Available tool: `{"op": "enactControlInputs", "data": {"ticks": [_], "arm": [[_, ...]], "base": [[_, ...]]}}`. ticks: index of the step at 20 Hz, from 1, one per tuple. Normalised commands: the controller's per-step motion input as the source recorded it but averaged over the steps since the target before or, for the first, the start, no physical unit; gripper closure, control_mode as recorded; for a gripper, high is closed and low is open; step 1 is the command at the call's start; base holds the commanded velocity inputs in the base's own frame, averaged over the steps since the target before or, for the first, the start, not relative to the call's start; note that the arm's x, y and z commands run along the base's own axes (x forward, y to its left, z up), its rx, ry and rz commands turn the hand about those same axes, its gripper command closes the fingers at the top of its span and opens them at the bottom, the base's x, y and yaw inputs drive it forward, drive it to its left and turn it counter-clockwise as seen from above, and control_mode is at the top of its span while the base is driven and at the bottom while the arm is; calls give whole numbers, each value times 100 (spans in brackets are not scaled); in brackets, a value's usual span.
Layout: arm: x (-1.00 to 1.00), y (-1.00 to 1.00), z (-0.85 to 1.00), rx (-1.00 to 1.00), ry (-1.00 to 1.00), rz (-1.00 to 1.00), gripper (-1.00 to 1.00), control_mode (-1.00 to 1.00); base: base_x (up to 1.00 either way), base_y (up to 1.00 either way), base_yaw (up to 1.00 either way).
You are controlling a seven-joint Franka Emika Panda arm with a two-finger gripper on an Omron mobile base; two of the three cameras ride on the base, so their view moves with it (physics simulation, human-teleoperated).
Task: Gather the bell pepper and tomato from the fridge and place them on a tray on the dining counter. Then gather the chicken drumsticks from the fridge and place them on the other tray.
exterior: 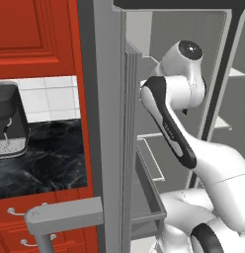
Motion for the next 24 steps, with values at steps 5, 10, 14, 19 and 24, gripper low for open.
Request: {"op": "enactControlInputs", "data": {"ticks": [5, 10, 14, 19, 24], "arm": [[78, 38, 33, 0, 0, 0, -100, -100], [82, 33, 14, 0, 0, 0, -100, -100], [59, 11, 0, 0, 3, 0, -100, -100], [62, 11, 0, 0, 9, 0, -100, -100], [54, 20, -2, 0, 11, 0, -100, -100]], "base": [[0, 0, 0], [0, 0, 0], [0, 0, 0], [0, 0, 0], [0, 0, 0]]}}
